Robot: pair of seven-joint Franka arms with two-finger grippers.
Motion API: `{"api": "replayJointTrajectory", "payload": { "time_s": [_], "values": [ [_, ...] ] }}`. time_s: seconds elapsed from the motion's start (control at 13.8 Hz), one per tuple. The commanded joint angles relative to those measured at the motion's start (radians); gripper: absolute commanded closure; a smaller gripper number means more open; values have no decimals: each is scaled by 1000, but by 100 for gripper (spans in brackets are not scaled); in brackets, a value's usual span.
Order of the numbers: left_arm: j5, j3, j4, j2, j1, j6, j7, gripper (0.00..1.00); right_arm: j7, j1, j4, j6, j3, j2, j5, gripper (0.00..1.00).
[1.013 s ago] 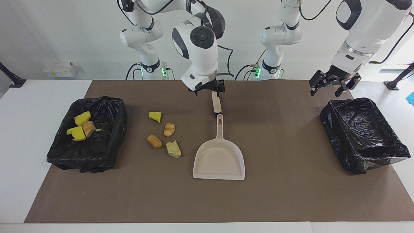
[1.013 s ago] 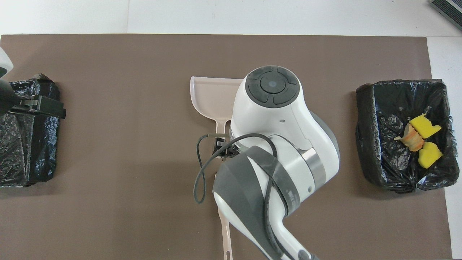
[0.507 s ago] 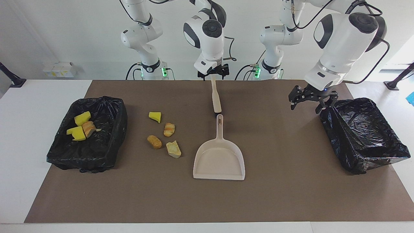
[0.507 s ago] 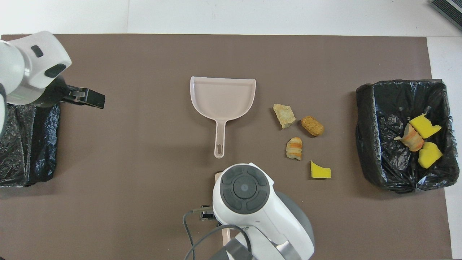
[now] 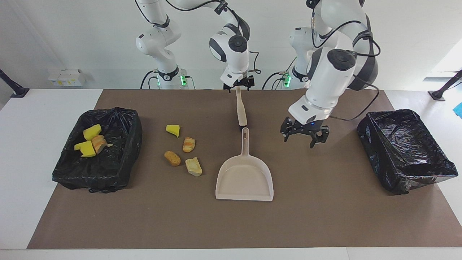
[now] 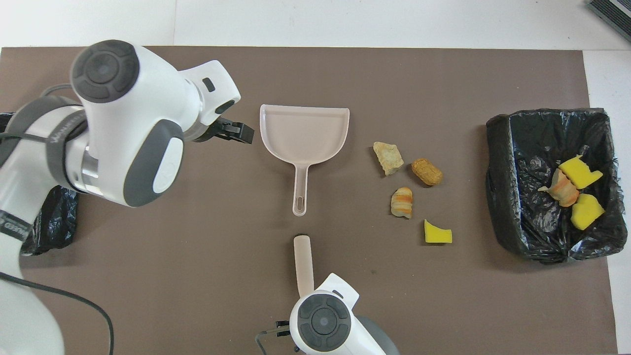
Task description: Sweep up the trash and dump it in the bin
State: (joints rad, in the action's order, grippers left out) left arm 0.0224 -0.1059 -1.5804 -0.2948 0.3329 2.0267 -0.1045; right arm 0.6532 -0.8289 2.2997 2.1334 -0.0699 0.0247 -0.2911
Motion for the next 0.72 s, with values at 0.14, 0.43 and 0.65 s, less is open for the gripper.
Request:
{"api": "replayJointTrajectory", "payload": {
  "time_s": [0.14,0.43,0.65],
  "values": [
    [-18,17,-144,-6,130,184,-196,0,11,-24,38,69,5,11,-45,28],
    [-19,15,-262,32,190,239,-283,1,6,-25,41,80,4,7,-45,97],
    [-19,15,-291,49,202,271,-331,8,6,-25,35,85,5,1,-42,100]
  ]
}}
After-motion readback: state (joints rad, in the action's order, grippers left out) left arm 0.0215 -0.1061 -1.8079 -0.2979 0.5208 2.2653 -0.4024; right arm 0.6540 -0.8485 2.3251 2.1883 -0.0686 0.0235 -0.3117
